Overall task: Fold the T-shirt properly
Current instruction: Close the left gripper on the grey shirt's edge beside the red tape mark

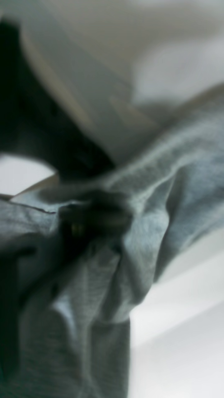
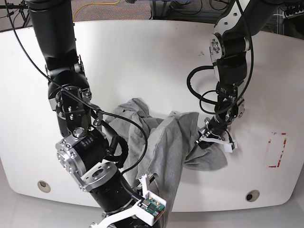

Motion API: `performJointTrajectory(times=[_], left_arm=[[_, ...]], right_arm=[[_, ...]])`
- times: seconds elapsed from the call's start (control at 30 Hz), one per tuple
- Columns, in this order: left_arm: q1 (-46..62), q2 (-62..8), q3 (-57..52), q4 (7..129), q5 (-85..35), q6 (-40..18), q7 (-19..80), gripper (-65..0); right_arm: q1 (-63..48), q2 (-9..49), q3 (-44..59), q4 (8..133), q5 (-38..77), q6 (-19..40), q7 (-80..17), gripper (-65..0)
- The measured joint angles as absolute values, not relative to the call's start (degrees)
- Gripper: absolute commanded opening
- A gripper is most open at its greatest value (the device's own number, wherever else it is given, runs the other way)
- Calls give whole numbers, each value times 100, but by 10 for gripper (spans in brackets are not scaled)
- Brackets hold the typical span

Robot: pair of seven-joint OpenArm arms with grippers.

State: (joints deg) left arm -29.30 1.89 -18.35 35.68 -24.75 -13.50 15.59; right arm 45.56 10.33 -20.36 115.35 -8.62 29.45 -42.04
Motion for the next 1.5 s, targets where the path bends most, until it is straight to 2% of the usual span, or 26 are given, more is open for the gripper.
performJointTrajectory(times=[0.33, 0.53, 0.8, 1.03, 1.17, 1.5], left_arm=[[-2770, 56, -1833, 3789, -2565, -1367, 1651, -650], [-2187, -19, -1872, 4884, -2561, -1284, 2200, -650], [-1535, -185, -1896, 6429, -2812, -1210, 2832, -650], [-1162, -473, -1868, 7647, -3365, -1282, 3402, -650], [-998, -701, -1868, 8418, -3472, -1122, 3682, -650], [-1031, -1328, -1881, 9439, -3566, -1127, 3662, -650]], right_arm=[[4394, 1046, -1387, 11535, -873, 2961, -4211, -650], [4383, 1090, -856, 11533, -864, 2969, -4224, -648], [4407, 1369, -19, 11345, -930, 3293, -4272, -648], [4499, 1640, 34, 11242, -860, 3336, -4241, -648], [4641, 1769, 58, 11056, -878, 3328, -4239, -648], [5223, 1997, 432, 10020, -882, 3336, -4226, -648]])
